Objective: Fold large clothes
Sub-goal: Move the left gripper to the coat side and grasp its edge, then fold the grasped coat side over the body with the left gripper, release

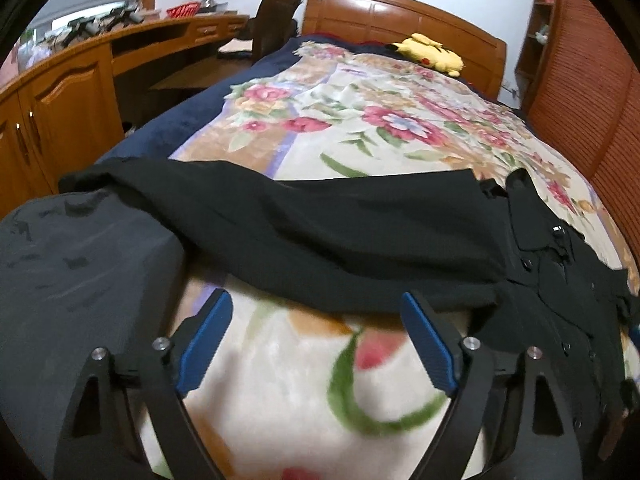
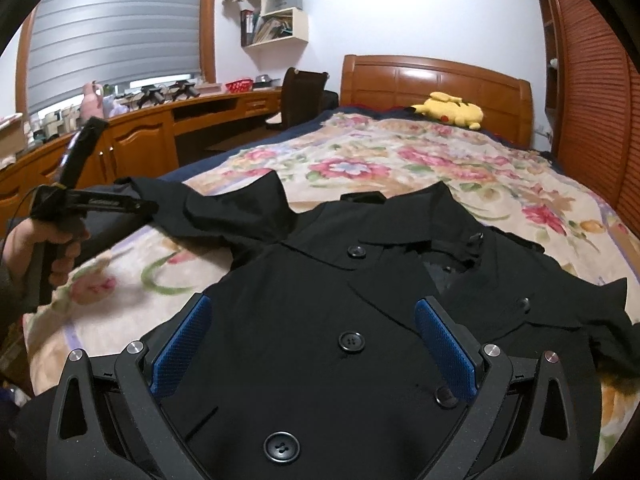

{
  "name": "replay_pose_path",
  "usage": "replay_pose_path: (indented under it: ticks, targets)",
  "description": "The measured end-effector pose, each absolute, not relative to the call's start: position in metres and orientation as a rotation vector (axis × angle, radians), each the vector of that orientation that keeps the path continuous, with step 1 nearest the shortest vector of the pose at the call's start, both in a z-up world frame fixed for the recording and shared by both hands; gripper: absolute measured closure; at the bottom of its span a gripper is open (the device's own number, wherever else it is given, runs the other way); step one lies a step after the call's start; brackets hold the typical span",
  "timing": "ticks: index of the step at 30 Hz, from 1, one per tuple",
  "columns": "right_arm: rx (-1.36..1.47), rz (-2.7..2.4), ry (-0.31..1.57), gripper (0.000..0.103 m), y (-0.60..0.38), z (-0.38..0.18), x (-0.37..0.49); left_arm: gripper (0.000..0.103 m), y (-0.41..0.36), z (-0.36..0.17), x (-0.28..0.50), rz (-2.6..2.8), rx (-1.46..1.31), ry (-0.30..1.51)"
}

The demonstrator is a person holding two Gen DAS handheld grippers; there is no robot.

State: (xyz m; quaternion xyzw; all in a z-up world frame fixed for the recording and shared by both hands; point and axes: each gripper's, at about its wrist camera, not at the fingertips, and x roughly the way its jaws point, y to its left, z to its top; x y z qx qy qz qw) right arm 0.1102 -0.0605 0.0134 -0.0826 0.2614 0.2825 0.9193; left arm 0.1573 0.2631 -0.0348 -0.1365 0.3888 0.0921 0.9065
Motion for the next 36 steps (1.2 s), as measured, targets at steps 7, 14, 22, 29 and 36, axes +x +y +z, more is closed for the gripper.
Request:
replay_pose_path:
  ticks: [7,14,22,29,36]
  targets:
    - [-0.178,0.586,0.554,0.0,-0.057,0.008,0.113,0.019,0.273,-0.046,0.176,0.23,-0.32,0.824]
    - [-0.176,0.589,0.567,0.0,-0.057,0.005,0.115,0.019,0.289,-0.063,0.191,0.299,-0.357,0.861]
    - [-0.183,0.581,0.571,0.0,-0.057,0.003,0.116,0.019,0.302,-0.078,0.199,0.317,-0.386,0.867]
    - [-0.205,0.584,0.568,0.0,-0.052,0.001,0.116,0.077,0.308,-0.079,0.208,0.309,-0.364,0.864]
    - [-0.19,0.596,0.572,0.0,-0.056,0.003,0.115,0.103,0.293,-0.064,0.208,0.347,-0.266,0.87]
